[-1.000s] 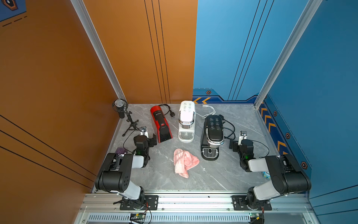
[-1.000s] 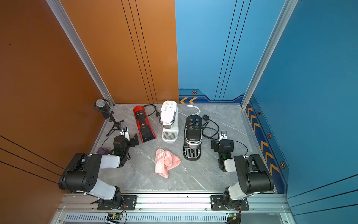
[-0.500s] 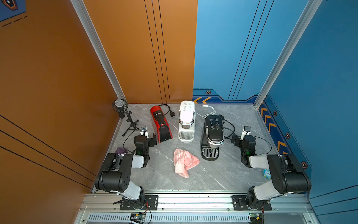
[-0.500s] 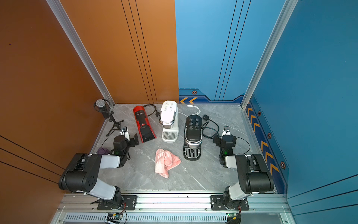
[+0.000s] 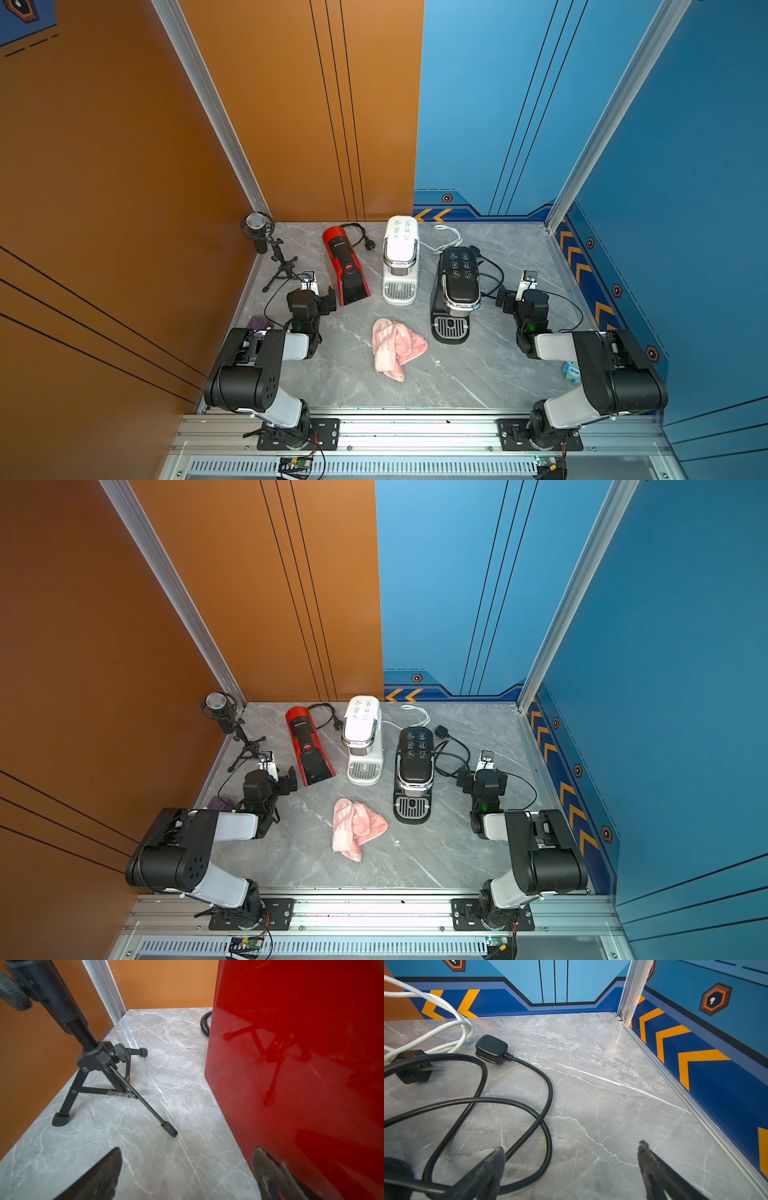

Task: Wipe the surface of a coffee machine
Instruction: Reset both arms

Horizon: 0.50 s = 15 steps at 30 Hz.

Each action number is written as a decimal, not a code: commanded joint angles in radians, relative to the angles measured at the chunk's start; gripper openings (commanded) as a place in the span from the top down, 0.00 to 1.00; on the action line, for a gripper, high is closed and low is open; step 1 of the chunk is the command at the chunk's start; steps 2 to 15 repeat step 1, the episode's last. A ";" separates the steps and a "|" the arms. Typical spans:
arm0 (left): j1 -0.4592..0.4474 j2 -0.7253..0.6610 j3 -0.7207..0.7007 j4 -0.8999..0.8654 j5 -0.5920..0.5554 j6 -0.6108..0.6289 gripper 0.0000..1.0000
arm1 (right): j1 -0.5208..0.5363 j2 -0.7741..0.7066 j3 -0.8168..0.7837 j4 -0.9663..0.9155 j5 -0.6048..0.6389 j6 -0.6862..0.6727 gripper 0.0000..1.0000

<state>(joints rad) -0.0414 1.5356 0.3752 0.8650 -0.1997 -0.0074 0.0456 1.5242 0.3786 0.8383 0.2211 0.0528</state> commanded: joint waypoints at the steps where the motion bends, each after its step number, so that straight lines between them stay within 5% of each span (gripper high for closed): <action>1: 0.002 0.010 0.013 0.007 0.024 0.015 0.01 | 0.005 -0.007 0.007 -0.009 0.006 0.015 0.00; 15: 0.002 0.010 0.013 0.007 0.024 0.015 0.01 | 0.005 -0.007 0.007 -0.009 0.006 0.015 0.00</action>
